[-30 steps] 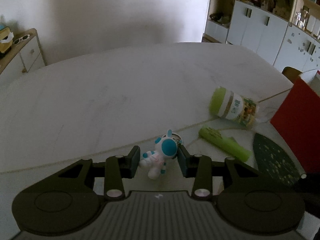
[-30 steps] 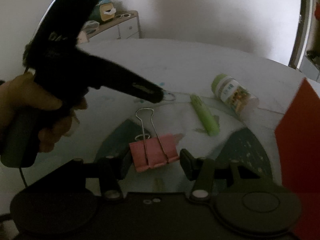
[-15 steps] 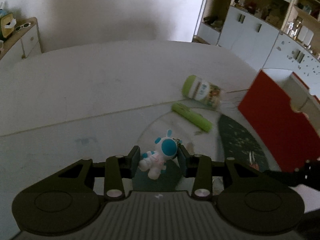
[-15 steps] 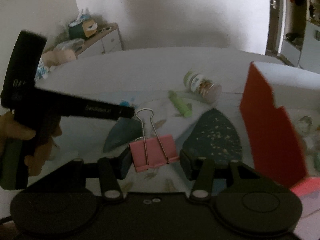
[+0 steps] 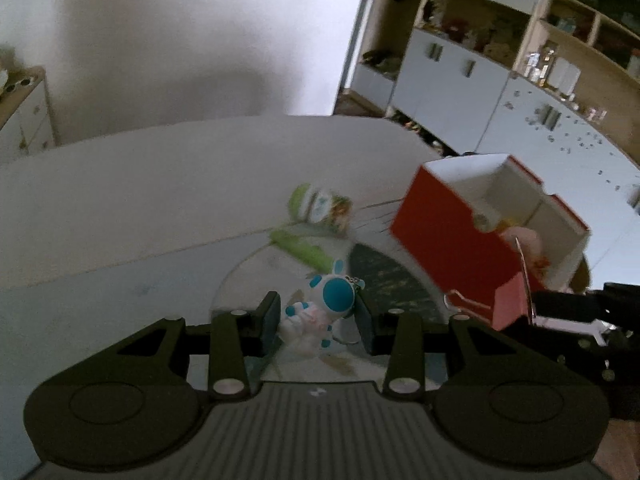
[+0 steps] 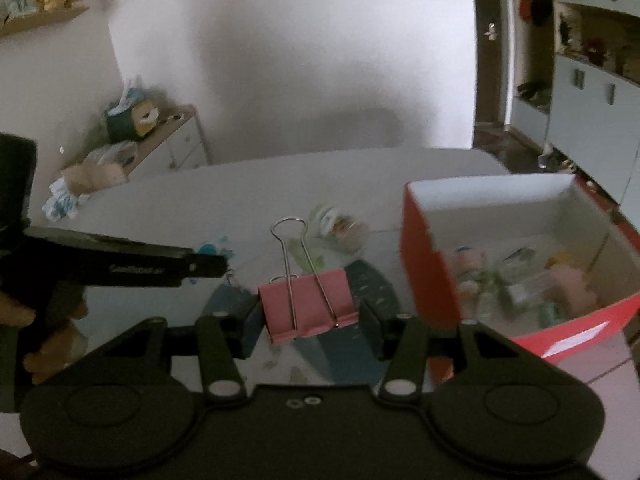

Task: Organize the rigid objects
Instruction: 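Carry the binder clip and astronaut keychain over into the red box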

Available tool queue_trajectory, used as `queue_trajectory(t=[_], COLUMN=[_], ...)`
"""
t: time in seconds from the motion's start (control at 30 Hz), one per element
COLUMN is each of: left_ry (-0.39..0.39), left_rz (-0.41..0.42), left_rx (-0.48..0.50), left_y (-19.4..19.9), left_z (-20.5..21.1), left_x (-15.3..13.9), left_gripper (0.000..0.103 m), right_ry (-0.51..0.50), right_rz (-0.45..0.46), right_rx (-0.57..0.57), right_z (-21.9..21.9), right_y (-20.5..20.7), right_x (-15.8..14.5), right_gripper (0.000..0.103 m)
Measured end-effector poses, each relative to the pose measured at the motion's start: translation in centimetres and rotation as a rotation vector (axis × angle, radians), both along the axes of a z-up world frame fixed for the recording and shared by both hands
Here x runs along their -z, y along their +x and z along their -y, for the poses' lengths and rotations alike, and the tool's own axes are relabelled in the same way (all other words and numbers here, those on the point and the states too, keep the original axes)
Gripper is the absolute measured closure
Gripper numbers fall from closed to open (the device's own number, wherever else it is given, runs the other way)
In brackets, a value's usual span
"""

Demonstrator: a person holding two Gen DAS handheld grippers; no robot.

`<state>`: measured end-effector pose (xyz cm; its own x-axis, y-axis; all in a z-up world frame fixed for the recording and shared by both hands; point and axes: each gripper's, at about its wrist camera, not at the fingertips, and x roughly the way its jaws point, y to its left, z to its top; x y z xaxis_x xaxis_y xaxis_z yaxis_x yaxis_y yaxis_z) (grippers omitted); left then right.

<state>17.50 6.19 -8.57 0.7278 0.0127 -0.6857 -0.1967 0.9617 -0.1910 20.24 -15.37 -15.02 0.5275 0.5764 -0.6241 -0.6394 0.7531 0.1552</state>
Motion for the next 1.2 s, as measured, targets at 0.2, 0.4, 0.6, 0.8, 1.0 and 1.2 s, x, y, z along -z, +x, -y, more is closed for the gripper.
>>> queue_trajectory(t=[0.2,0.4,0.6,0.8,1.0,1.2], left_ry=[0.024,0.028,0.030,0.050,0.056,0.078], left_rz=[0.031,0.049,0.042,0.046,0.042,0.012], left_rx=[0.046,0.069,0.073,0.078,0.086,0.102], left_y=[0.3,1.6,4.7,8.6,13.2,17.4], left_z=[2.7,5.5,9.2,12.8,15.4,17.4], left_x=[-2.9,-4.7,-5.2,-6.1,-6.2,-5.1], left_gripper=[0.064,0.063,0.063,0.063,0.063,0.063], right_ry=[0.012,0.039,0.040,0.034,0.004,-0.025], right_rz=[0.043,0.056,0.047,0.028,0.011,-0.004], right_rx=[0.032,0.054,0.066,0.057,0.004,-0.055], right_z=[2.8,6.0,9.6,12.5,13.8,14.4], right_y=[0.9,3.2,6.2,9.1,11.1,12.6], right_x=[-1.6,-2.1,-1.6,-0.9,0.2,1.3], right_gripper=[0.052,0.052,0.052,0.052,0.052,0.052])
